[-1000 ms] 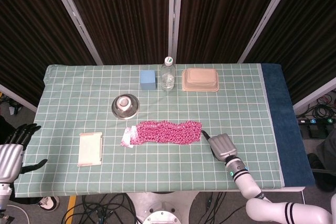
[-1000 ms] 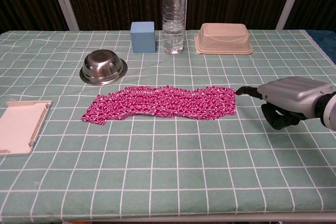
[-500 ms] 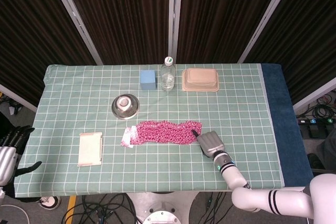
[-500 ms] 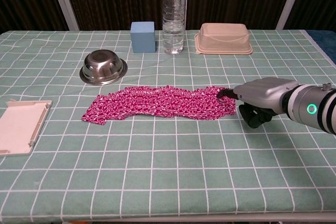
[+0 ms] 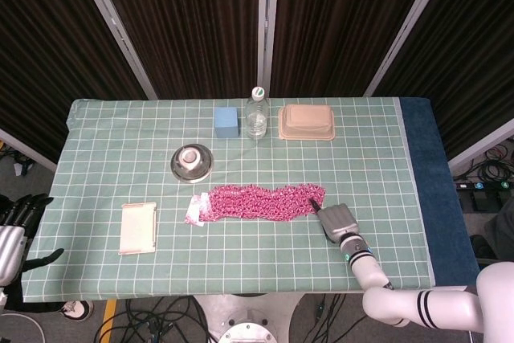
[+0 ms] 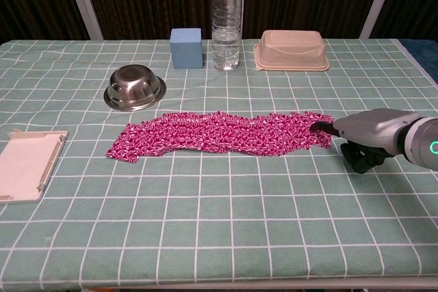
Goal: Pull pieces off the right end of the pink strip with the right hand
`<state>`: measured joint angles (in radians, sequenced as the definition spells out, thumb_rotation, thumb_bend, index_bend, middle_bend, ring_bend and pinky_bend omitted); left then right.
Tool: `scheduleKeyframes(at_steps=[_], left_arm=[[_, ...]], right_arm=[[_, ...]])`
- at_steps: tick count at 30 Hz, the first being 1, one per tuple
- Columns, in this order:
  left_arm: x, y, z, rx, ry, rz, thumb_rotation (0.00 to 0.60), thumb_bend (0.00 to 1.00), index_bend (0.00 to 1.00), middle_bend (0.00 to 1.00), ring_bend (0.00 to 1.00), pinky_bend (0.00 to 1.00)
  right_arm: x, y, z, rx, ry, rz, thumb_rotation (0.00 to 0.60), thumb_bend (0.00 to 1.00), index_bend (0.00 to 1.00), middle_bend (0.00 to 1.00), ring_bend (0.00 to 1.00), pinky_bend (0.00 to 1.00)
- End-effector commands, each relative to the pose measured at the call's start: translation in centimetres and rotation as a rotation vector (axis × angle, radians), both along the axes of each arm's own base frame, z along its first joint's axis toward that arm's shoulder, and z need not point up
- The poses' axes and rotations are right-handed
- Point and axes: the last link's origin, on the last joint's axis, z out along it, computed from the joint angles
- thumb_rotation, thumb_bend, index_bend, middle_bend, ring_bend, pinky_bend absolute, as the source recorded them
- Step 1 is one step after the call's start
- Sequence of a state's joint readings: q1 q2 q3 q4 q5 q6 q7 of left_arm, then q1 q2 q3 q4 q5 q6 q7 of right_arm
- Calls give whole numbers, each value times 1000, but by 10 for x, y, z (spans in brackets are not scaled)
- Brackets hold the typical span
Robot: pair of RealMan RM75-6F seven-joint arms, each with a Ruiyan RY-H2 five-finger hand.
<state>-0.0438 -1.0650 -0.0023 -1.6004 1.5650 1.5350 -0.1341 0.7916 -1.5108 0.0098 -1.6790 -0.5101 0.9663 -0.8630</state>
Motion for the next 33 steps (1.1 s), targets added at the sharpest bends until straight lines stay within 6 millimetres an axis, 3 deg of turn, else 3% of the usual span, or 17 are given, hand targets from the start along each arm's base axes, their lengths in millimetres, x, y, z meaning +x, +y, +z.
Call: scheduleKeyframes(at_steps=[1,14,19,26,33], left_arm=[[1,1,-2,-5,0,0,600,0,149,118,78,217],[4,6,-8,-15,6,4,600,0,150,118,77,218],[5,7,-9,-18,6,1,600,0,149,118,77,217],[7,8,-9,-12,7,-2,600,0,150,118,78,217],[5,7,-7,-7,6,7,600,0,149,118,78,217]], right_arm=[[-11,4,8,-12,9,-21,600,1000,0,894,845,777],[-55,16,38,-54,28,-109,600,1000,0,894,845,777],[-63,19,48,-69,31,-126,600,1000,0,894,845,777],[-32,11,46,-104,-69,-29,600,1000,0,894,845,777],[1,-1,18,-43,-95,42,600,1000,0,894,845,777]])
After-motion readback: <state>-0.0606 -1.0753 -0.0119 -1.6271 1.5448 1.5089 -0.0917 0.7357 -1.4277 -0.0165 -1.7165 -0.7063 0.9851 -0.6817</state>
